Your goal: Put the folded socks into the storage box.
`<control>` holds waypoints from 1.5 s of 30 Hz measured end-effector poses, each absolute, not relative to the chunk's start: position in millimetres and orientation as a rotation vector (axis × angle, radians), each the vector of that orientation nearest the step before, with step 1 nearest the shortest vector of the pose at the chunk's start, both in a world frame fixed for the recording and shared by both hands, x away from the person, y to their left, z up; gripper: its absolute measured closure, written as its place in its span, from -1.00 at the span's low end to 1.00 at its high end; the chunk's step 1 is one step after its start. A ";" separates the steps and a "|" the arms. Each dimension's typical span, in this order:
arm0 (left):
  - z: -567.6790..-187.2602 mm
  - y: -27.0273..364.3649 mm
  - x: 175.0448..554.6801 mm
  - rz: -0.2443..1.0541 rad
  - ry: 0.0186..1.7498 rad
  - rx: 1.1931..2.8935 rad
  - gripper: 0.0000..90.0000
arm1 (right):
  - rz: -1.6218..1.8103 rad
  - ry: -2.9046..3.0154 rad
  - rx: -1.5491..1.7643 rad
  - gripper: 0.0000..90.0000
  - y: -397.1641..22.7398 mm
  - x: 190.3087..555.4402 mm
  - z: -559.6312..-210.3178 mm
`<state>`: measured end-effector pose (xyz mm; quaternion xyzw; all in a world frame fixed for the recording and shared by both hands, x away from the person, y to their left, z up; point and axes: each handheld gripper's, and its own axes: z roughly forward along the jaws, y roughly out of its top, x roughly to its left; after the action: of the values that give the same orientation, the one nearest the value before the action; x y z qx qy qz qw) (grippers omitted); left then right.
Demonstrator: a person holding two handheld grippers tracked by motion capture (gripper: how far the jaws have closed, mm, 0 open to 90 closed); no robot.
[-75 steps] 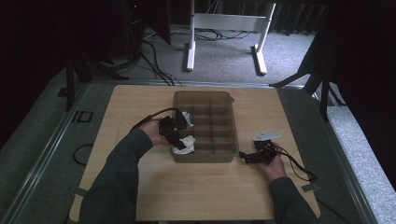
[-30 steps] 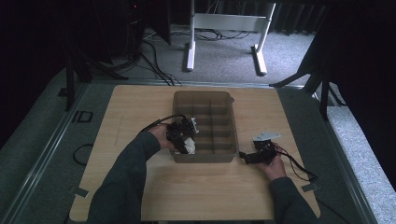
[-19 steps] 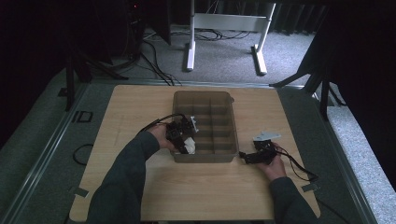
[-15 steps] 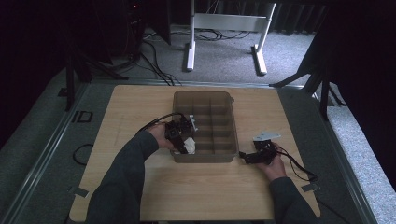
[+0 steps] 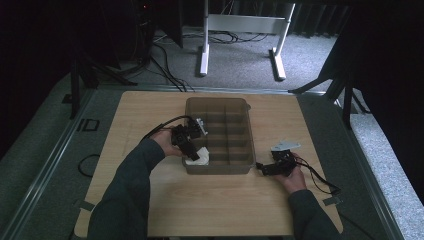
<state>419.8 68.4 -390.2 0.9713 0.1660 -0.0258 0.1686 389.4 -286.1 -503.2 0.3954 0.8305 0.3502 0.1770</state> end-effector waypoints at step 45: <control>-400.9 43.8 421.6 0.064 0.442 2.811 1.00 | 0.991 2.351 1.120 -0.77 -286.1 389.4 -503.2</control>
<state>421.6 43.8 -400.9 0.9769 0.1536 0.0224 0.1471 389.4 -286.1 -503.2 0.3956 0.8304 0.3502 0.1769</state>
